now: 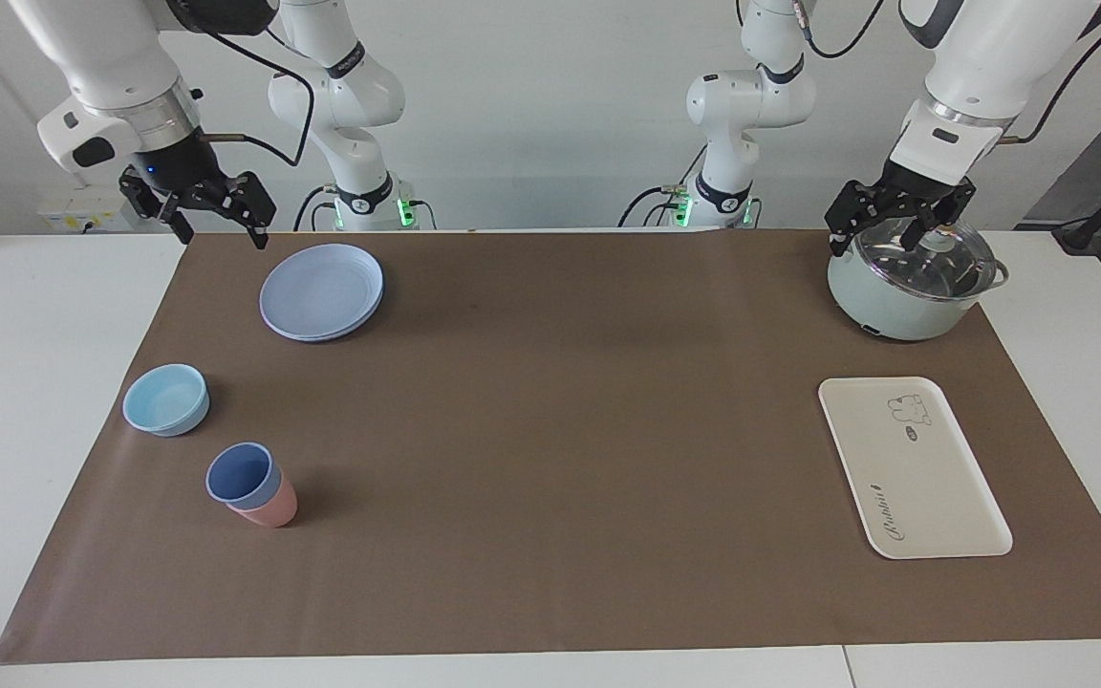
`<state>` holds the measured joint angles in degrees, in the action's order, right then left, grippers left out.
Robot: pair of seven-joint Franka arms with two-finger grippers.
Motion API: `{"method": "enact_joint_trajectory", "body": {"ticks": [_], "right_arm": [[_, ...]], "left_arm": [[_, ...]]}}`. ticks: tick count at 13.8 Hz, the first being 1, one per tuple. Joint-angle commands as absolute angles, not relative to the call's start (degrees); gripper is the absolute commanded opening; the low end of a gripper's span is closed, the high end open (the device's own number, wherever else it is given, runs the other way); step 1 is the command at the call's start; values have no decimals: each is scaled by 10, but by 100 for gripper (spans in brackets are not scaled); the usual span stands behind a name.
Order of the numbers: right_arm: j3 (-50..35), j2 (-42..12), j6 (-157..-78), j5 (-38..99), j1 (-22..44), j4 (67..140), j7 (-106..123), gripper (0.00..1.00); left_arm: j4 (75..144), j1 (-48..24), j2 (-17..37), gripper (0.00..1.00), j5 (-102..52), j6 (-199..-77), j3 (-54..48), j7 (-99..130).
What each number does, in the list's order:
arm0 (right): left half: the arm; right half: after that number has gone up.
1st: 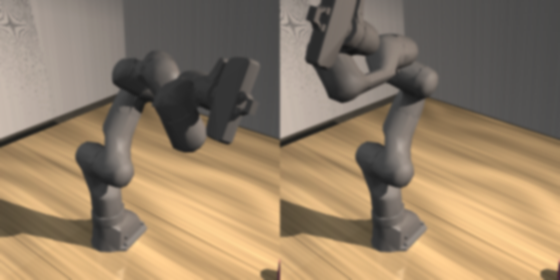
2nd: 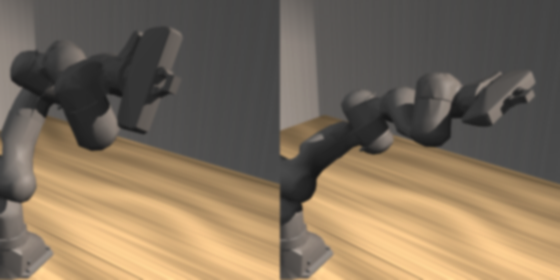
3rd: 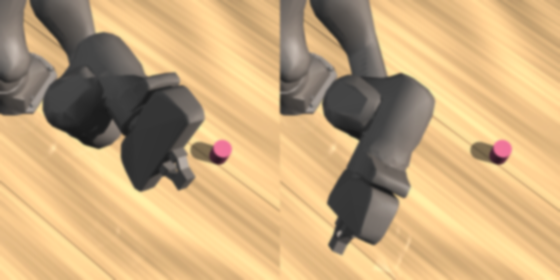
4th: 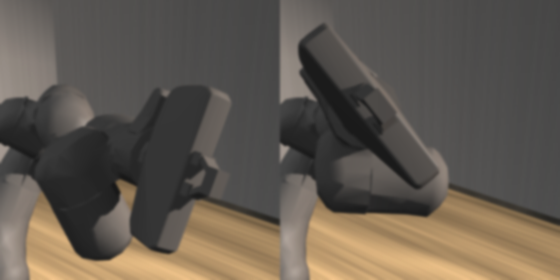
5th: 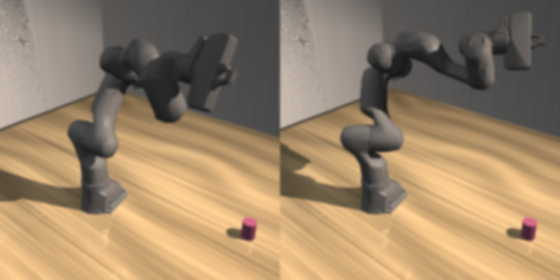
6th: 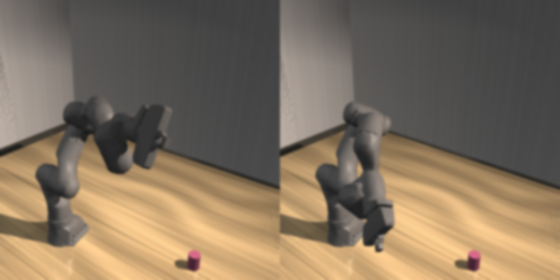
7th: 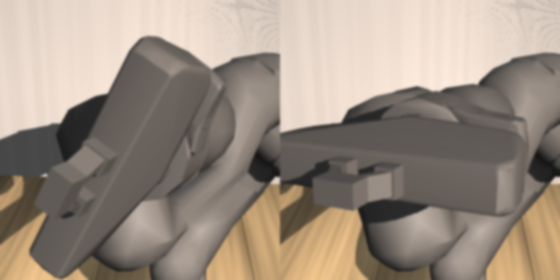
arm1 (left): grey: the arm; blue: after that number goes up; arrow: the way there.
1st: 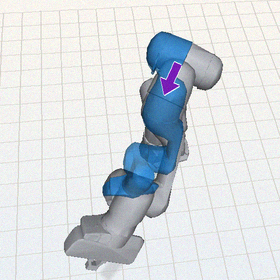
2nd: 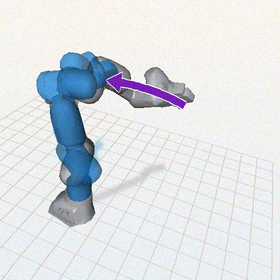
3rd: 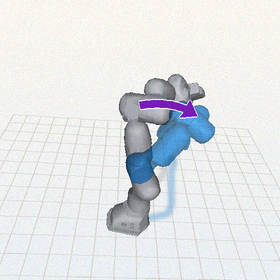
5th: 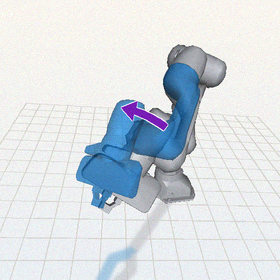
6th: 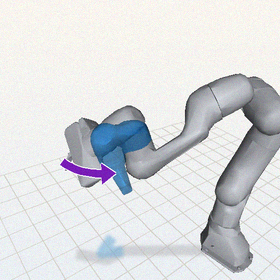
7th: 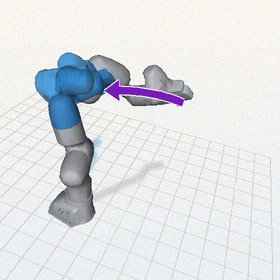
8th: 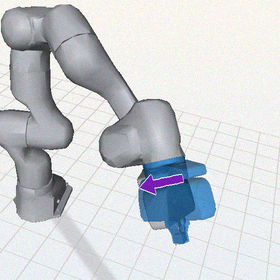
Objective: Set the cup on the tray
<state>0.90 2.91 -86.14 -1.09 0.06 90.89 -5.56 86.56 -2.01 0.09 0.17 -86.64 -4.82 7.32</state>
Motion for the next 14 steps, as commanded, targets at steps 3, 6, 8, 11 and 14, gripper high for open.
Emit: {"method": "enact_joint_trajectory", "body": {"ticks": [3, 6, 8, 11, 14], "right_arm": [[9, 40, -862, -5, -1, 921, -63, 100], [9, 40, -864, -5, -1, 923, -69, 100], [9, 40, -868, -5, -1, 925, -66, 100], [9, 40, -893, -5, -1, 926, -66, 100], [9, 40, -892, -5, -5, 926, -61, 100]], "left_arm": [[882, -7, -15, 100, -7, -867, -49, 62], [880, -6, -14, 100, -7, -870, -49, 62], [881, -7, -15, 100, -7, -870, -49, 62], [884, -6, -16, 100, -7, -861, -49, 68], [885, -6, -17, 100, -7, -861, -50, 68]]}}
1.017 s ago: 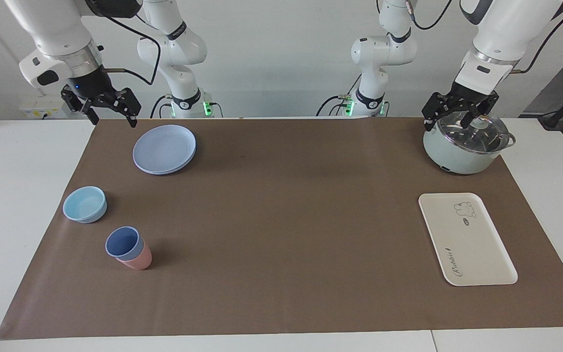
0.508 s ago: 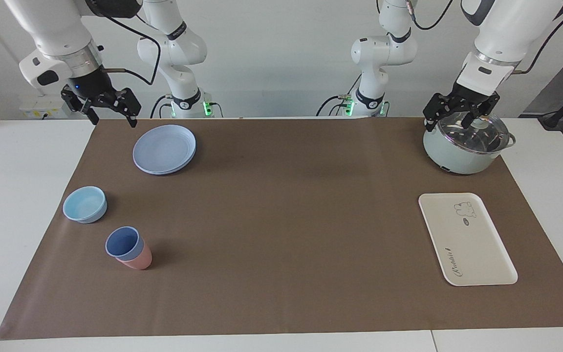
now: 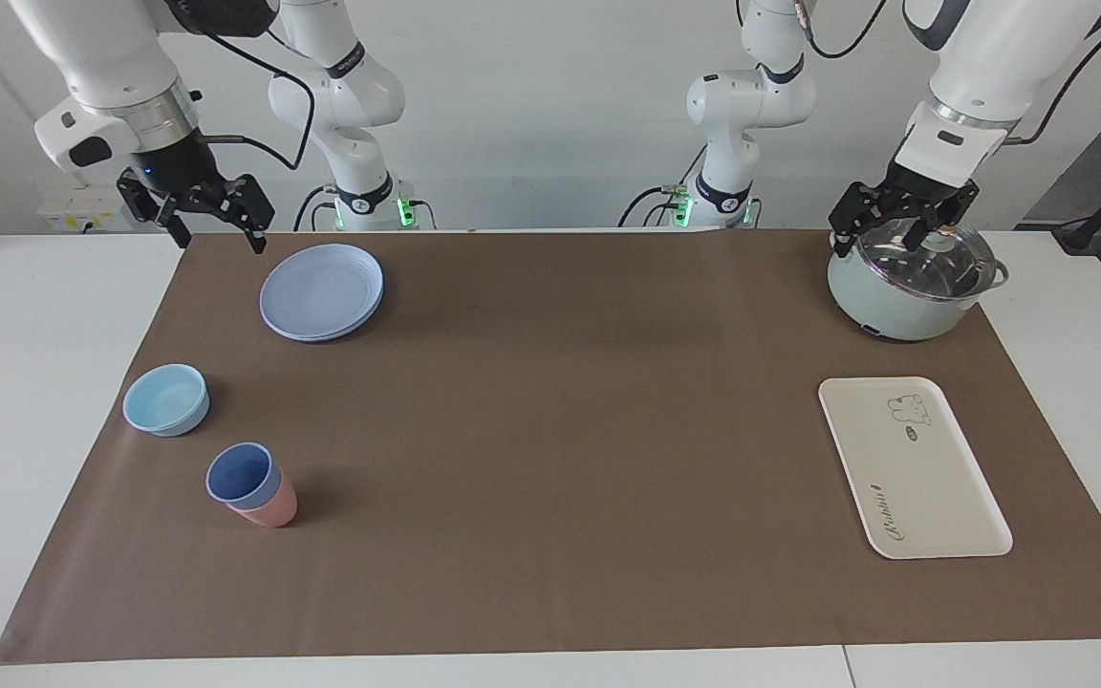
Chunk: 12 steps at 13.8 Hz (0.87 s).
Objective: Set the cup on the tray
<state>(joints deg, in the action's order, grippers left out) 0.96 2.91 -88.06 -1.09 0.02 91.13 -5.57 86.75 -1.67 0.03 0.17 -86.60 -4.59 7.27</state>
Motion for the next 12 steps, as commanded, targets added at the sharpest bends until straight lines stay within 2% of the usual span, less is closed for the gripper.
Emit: {"method": "enact_joint_trajectory", "body": {"ticks": [1, 10, 12], "right_arm": [[9, 40, -892, -5, -2, 925, -62, 100], [9, 39, -895, 5, -4, 925, -48, 100], [11, 33, -908, 5, -12, 925, 42, 100]], "left_arm": [[885, -6, -17, 100, -7, -861, -50, 68], [885, -6, -17, 100, -7, -861, -49, 69], [885, -6, -17, 100, -7, -861, -50, 69]]}}
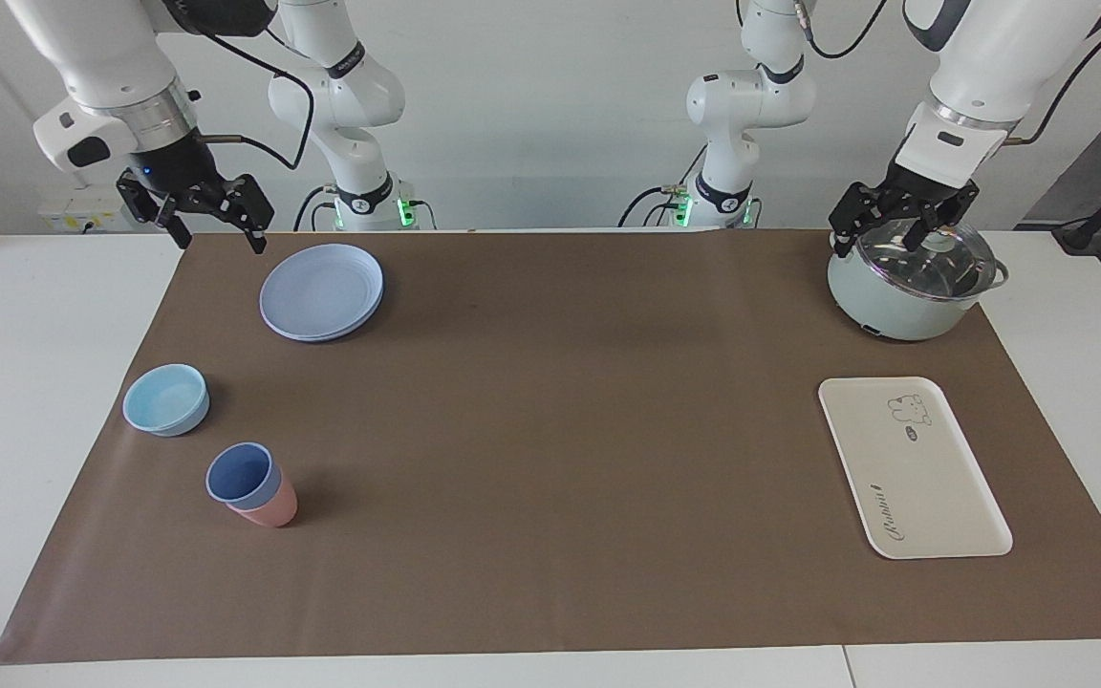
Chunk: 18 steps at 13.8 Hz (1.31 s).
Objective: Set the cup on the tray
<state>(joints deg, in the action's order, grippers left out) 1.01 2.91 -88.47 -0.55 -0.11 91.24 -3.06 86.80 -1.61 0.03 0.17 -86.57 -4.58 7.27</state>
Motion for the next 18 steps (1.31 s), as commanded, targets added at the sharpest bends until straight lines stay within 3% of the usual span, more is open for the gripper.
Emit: {"method": "enact_joint_trajectory", "body": {"ticks": [1, 6, 8, 18], "right_arm": [[11, 30, -930, 5, -28, 926, 111, 100], [11, 4, -1073, 51, -89, 982, 354, 100], [11, -38, -1123, 132, -127, 989, 497, 100], [11, -199, -1153, 451, -208, 981, 902, 100]], "left_arm": [[885, -6, -17, 100, -7, -861, -50, 69], [885, -6, -17, 100, -7, -861, -49, 69], [885, -6, -17, 100, -7, -861, -49, 69], [885, -6, -17, 100, -7, -861, -50, 69]]}}
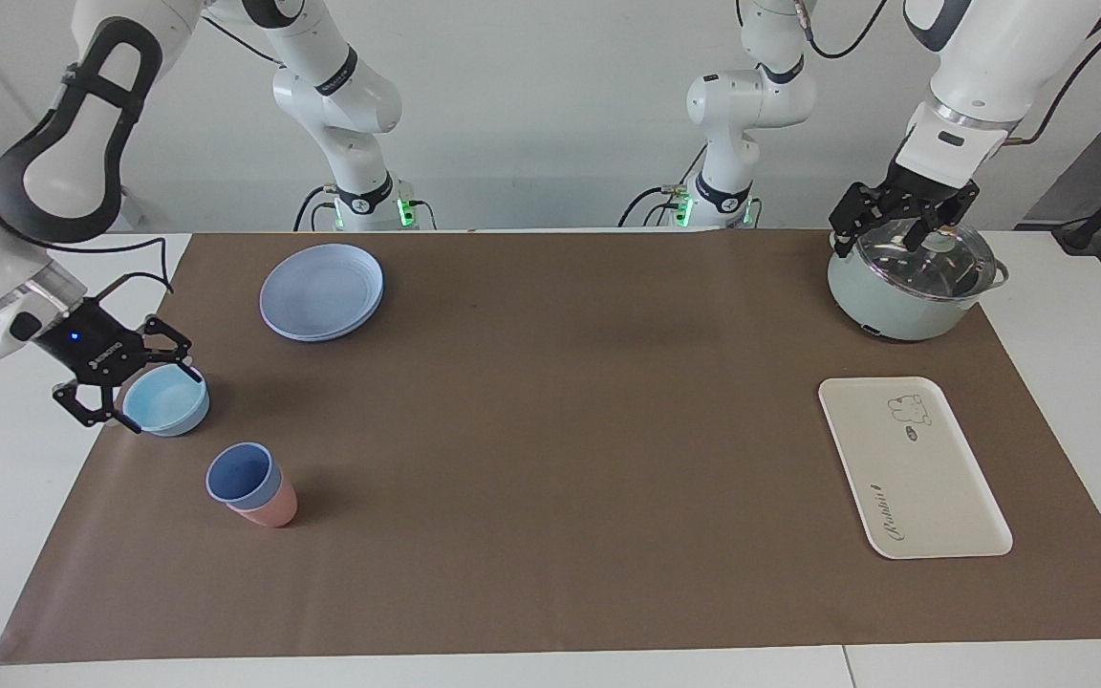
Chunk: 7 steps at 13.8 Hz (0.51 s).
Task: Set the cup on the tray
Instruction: 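Move the right gripper over the stacked blue and pink cups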
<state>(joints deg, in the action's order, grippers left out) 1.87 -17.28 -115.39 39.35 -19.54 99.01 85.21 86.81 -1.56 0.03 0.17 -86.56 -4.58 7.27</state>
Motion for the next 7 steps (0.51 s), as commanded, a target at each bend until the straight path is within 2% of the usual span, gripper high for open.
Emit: {"method": "enact_joint_trajectory", "body": {"ticks": [1, 3, 7], "right_arm": [[11, -224, -1149, 477, -214, 975, 925, 100], [9, -275, -1127, 518, -219, 941, 969, 100], [-13, -314, -1125, 540, -228, 913, 991, 100]], "left_arm": [[885, -6, -17, 100, -7, -861, -50, 69], [885, -6, -17, 100, -7, -861, -49, 69], [885, -6, -17, 100, -7, -861, -50, 69]]}}
